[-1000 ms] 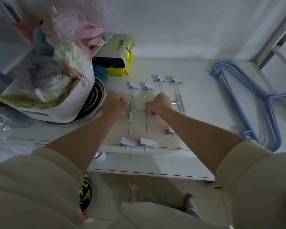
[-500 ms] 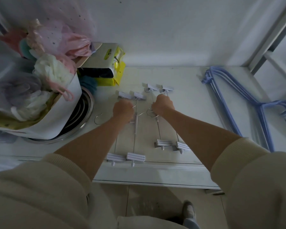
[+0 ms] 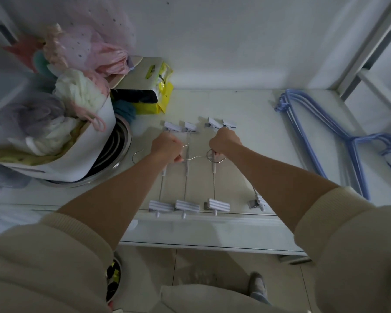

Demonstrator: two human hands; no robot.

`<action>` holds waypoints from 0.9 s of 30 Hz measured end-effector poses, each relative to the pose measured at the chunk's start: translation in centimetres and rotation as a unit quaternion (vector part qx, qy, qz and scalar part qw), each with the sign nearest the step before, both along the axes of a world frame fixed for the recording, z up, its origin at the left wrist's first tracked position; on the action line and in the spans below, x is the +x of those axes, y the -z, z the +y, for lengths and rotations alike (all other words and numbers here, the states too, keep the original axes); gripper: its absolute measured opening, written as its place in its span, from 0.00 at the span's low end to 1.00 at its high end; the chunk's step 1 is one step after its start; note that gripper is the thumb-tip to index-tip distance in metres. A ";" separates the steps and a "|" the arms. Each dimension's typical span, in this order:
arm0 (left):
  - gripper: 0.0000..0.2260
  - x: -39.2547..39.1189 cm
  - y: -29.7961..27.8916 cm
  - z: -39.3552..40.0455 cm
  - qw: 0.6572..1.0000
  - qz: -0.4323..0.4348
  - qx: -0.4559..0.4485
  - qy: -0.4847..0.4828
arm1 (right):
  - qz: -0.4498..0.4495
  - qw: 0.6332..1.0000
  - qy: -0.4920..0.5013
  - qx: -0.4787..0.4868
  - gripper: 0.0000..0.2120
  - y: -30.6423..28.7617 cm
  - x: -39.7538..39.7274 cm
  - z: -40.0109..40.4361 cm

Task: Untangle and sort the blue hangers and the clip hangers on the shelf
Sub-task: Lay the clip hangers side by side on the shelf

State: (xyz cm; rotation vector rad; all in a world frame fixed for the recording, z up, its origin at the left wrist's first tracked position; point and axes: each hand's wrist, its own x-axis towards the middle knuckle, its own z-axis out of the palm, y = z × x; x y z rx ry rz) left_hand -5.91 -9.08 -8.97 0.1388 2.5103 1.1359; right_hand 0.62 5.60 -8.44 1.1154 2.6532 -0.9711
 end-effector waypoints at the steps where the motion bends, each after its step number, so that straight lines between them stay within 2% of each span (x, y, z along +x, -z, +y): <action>1: 0.11 0.1 0.1 -0.2 1.000 0.004 -0.001 -0.002 | -0.002 1.000 -0.002 -0.001 0.06 0.0 0.1 -0.2; 7: 0.10 0.0 0.5 -1.2 0.998 0.039 -0.038 0.009 | 0.005 1.000 0.006 -0.010 0.11 0.8 0.1 -1.1; 10: 0.09 0.1 0.6 -1.3 0.996 0.056 -0.066 0.018 | 0.019 0.999 0.025 -0.019 0.01 1.0 0.2 -1.1; 12: 0.08 0.2 0.7 -1.2 0.994 0.068 -0.077 0.021 | 0.017 0.999 0.037 -0.020 0.07 1.3 0.0 -1.0; 15: 0.07 0.3 0.4 -1.1 0.991 0.072 -0.109 0.032 | 0.014 0.999 0.029 -0.015 0.08 1.3 -0.2 -1.0; 19: 0.07 -0.3 0.1 -0.8 0.993 0.029 -0.103 0.052 | 0.017 0.999 0.035 -0.007 0.14 1.8 -0.6 -0.7; 25: 0.04 -0.6 0.5 -0.7 0.988 0.046 -0.132 0.063 | 0.020 0.999 0.031 0.006 0.14 1.8 -1.0 -0.7; 27: 0.06 -0.4 0.5 -0.8 0.982 0.073 -0.159 0.070 | 0.032 0.999 0.028 0.004 0.13 1.9 -0.9 -0.5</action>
